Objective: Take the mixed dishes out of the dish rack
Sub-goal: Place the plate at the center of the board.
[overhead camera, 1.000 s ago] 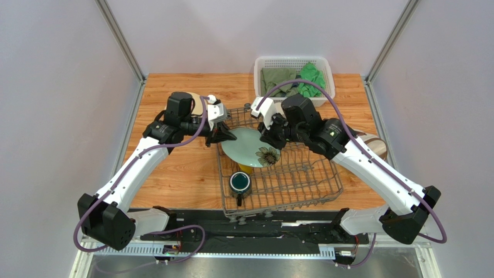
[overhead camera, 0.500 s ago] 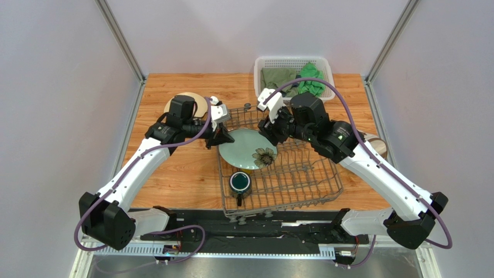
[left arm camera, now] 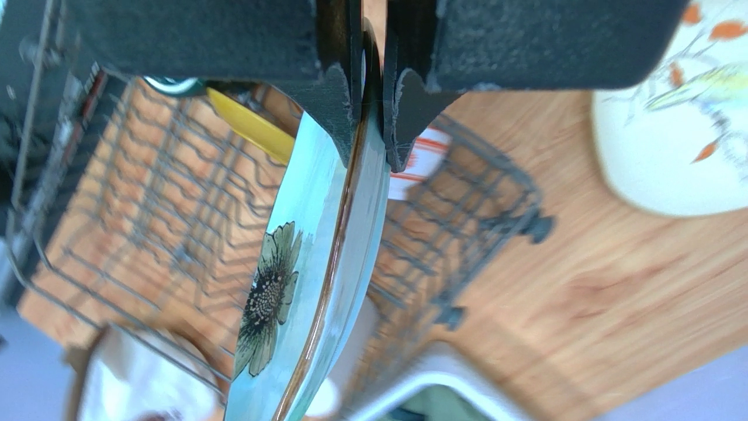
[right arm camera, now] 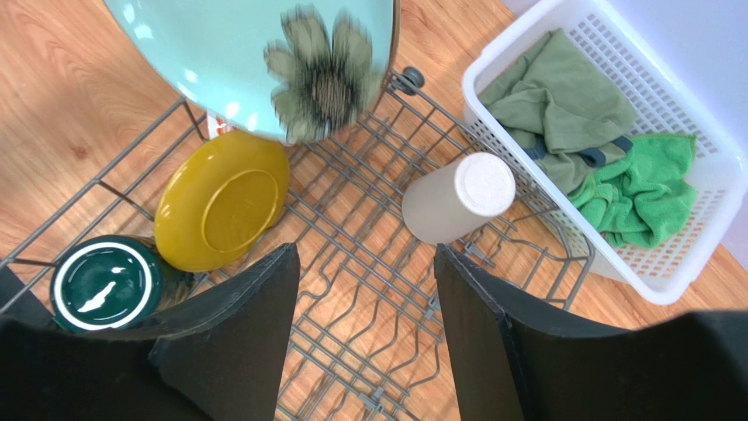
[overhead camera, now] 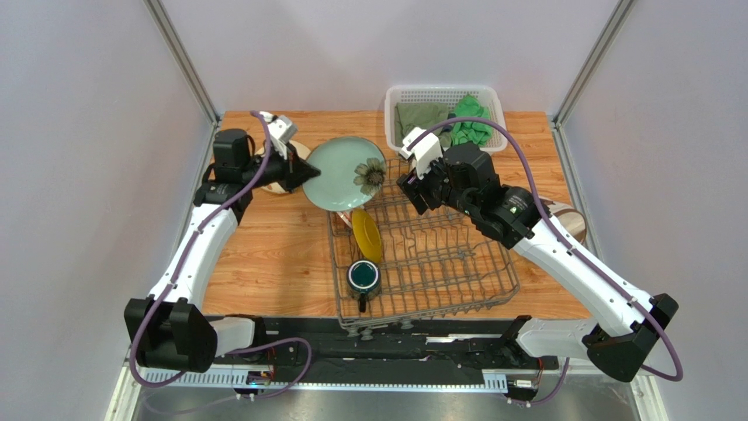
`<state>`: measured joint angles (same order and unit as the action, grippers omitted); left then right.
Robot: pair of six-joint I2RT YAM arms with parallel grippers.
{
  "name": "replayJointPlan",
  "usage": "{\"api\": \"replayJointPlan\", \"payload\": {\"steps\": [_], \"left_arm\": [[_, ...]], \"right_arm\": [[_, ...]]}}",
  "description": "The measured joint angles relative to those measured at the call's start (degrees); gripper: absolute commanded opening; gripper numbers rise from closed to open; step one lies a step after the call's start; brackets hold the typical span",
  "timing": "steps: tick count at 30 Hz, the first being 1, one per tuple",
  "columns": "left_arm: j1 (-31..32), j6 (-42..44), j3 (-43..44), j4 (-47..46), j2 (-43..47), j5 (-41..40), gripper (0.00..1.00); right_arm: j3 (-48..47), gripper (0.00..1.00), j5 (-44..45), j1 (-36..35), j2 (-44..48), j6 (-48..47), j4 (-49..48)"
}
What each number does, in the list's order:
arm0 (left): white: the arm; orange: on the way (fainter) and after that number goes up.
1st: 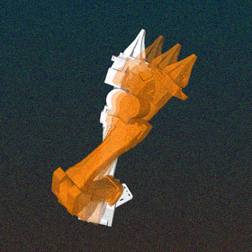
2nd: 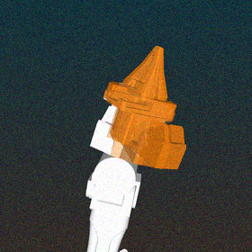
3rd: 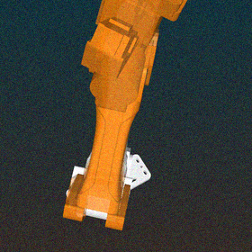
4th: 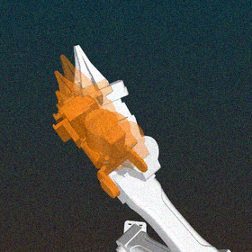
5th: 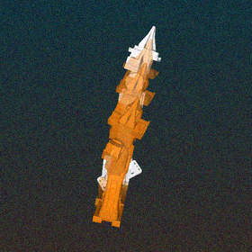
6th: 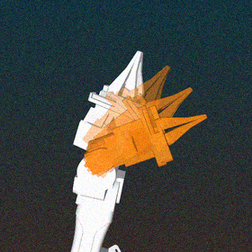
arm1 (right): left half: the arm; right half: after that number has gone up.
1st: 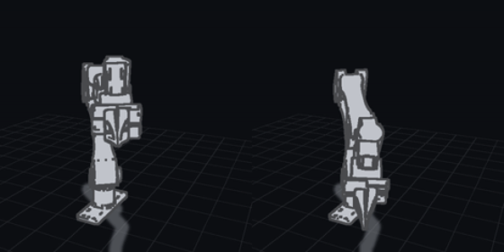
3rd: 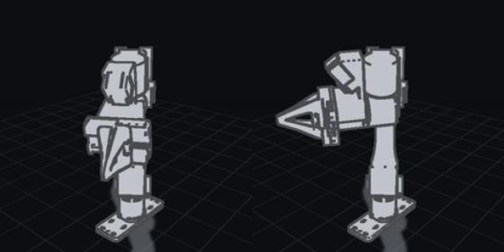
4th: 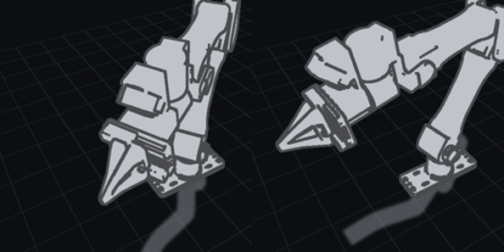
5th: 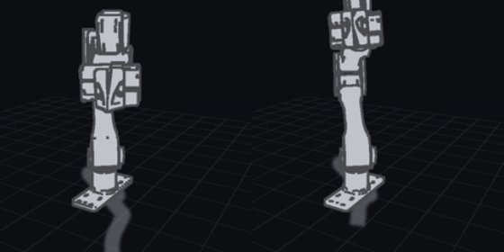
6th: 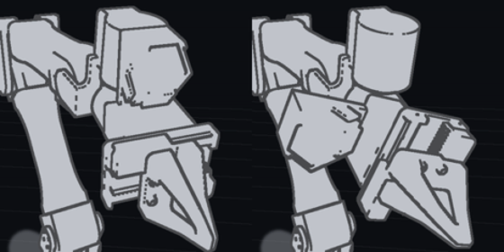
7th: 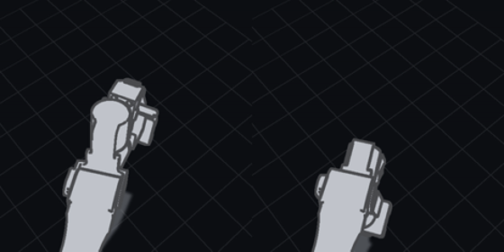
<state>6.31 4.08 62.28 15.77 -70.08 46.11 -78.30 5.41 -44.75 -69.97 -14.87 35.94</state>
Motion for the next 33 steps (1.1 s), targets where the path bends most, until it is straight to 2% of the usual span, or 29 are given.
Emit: {"api": "replayJointPlan", "payload": {"steps": [7,15,22,33], "left_arm": [[-10.1,-10.8,0.0,-8.0,-4.0,-1.9,0.00],[-20.4,-22.2,0.0,-15.5,-12.9,-5.8,0.00],[-24.7,-28.5,0.0,-17.7,-20.0,-8.5,0.00],[-26.3,-36.0,-1.5,-19.9,-27.4,-9.9,0.00]], "right_arm": [[3.8,0.66,3.4,0.2,2.6,0.2,-2.3],[6.0,0.67,5.5,0.9,4.2,0.5,-4.4],[6.4,0.66,6.0,1.8,3.6,1.1,-5.1],[9.0,0.65,5.6,2.5,2.8,1.6,-5.7]]}}
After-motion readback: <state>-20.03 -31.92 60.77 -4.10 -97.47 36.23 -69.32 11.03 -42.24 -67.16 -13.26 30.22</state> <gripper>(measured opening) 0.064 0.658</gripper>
